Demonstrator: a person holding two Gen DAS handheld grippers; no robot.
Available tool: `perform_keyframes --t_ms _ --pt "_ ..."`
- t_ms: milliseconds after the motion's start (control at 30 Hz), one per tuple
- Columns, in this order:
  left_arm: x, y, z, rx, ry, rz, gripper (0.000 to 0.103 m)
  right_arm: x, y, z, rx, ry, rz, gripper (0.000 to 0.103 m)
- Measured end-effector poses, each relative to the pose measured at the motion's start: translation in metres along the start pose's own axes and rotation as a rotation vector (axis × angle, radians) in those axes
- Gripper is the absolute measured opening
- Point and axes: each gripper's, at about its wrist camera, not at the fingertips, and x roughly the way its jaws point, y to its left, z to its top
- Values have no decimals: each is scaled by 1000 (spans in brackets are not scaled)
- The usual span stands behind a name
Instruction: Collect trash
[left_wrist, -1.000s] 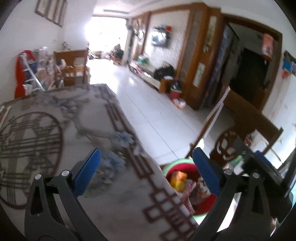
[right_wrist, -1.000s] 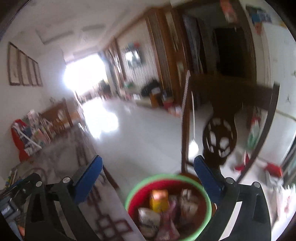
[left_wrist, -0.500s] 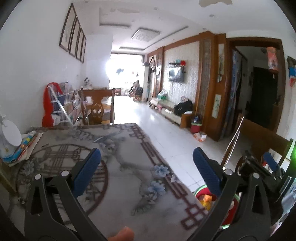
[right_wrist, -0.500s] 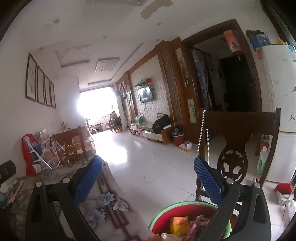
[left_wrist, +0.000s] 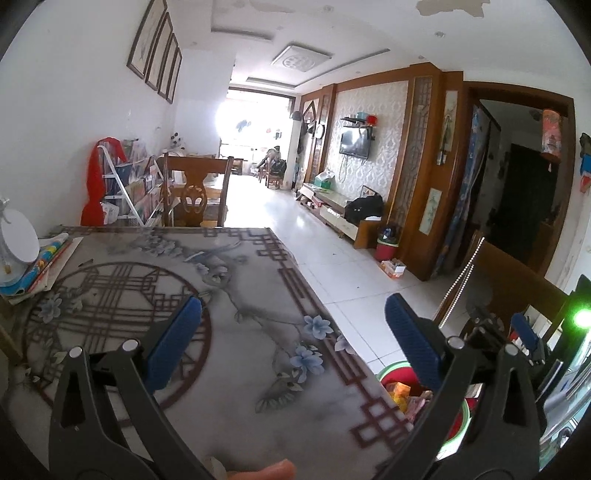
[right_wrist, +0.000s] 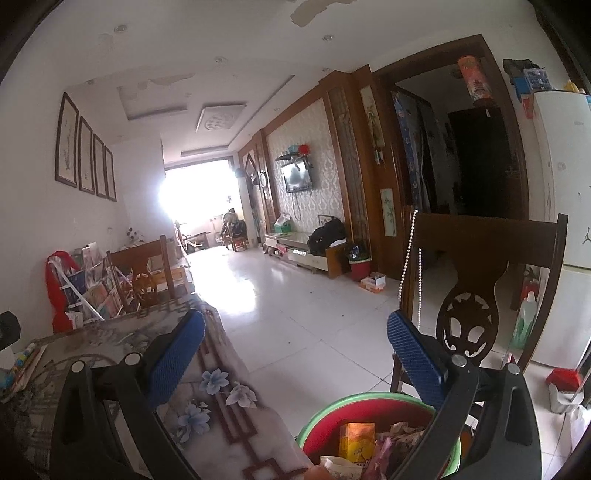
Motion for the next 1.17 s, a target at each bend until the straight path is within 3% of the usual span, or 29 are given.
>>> perform_keyframes --t_ms 867,967,1033,1100,1167 --pt "10 19 -8 -32 74 22 98 9 19 -10 -71 76 46 96" --pt "12 41 -16 -40 82 70 98 11 26 -13 -82 100 58 96" --pt "20 69 -29 -39 121 144 98 13 32 -15 -90 120 73 96" --pt "34 103 -47 -50 201 197 98 15 42 -18 -103 142 97 96" --pt "51 147 -71 -82 306 318 98 15 53 -20 -113 158 126 96"
